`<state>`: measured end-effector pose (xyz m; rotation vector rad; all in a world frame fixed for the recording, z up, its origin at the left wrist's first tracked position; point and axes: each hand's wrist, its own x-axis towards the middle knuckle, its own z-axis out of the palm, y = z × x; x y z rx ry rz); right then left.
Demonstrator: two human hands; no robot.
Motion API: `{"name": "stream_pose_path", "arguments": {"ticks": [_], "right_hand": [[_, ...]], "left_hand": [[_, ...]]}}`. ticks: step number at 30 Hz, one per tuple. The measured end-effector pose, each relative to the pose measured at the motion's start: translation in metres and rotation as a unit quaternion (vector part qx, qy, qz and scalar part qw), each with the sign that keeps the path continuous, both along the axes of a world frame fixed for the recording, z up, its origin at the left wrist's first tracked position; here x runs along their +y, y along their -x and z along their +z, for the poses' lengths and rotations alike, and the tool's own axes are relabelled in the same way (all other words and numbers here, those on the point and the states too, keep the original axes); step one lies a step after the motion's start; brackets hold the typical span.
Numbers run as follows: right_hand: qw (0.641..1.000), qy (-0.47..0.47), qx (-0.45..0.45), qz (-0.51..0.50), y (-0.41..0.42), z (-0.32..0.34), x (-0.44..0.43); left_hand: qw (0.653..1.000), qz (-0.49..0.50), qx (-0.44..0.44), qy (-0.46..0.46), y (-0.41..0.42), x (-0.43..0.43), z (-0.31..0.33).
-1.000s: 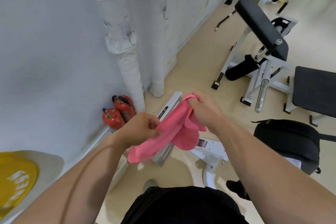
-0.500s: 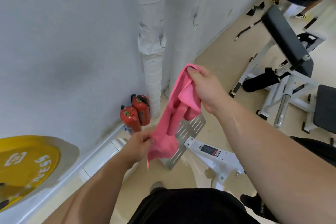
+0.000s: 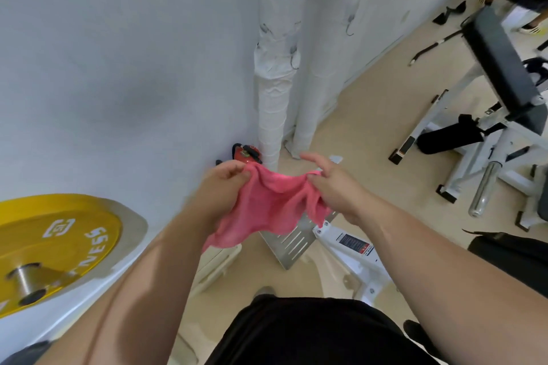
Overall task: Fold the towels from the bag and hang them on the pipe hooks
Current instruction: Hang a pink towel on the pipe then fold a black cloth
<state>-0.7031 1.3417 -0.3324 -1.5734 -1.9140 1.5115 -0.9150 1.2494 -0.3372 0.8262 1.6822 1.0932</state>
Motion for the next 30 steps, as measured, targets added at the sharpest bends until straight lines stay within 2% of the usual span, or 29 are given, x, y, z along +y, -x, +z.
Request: {"name": "stream_pose_path", "arguments": {"ticks": [2,4,6,10,12,14,17,19,25,28,30], "right_hand": [[0.994,0.009,0.096,0.04,0.019,0.01,-0.014],[0.988,-0.009,0.127,0.087,0.032,0.014,-0.024],[0.988,-0.062,0.105,0.098,0.037,0.015,-0.025],[0.991,-0.083,0.098,-0.028,0.032,0.015,-0.012],[0.991,-0.086,0.087,-0.059,0.028,0.012,-0.003],[0.993,-0.085,0.077,-0.028,0.024,0.016,0.001],[0.99,-0.08,0.053,0.104,0.025,0.022,-0.007],[0.986,-0.06,0.047,0.147,0.03,0.021,-0.016],[0.979,-0.052,0.113,0.16,0.036,0.023,-0.024],[0.98,-0.091,0.079,0.157,0.04,0.019,-0.022],[0.985,-0.12,0.059,0.106,0.041,0.016,-0.018]], "left_hand": [[0.998,-0.068,0.01,-0.017,-0.008,0.001,0.009],[0.993,-0.113,-0.02,-0.026,-0.015,0.001,0.016],[0.992,-0.117,-0.043,-0.032,-0.017,0.002,0.02],[0.994,-0.101,-0.036,-0.018,-0.008,-0.002,0.014],[0.995,-0.094,-0.018,-0.005,-0.002,-0.007,0.006],[0.996,-0.087,-0.021,-0.005,0.0,-0.011,0.002],[0.995,-0.084,-0.028,-0.037,-0.005,-0.01,0.004],[0.994,-0.087,-0.029,-0.058,-0.008,-0.006,0.01],[0.992,-0.111,-0.004,-0.058,-0.006,-0.004,0.021],[0.993,-0.1,-0.011,-0.069,-0.005,-0.007,0.021],[0.993,-0.09,0.01,-0.073,-0.002,-0.008,0.02]]}}
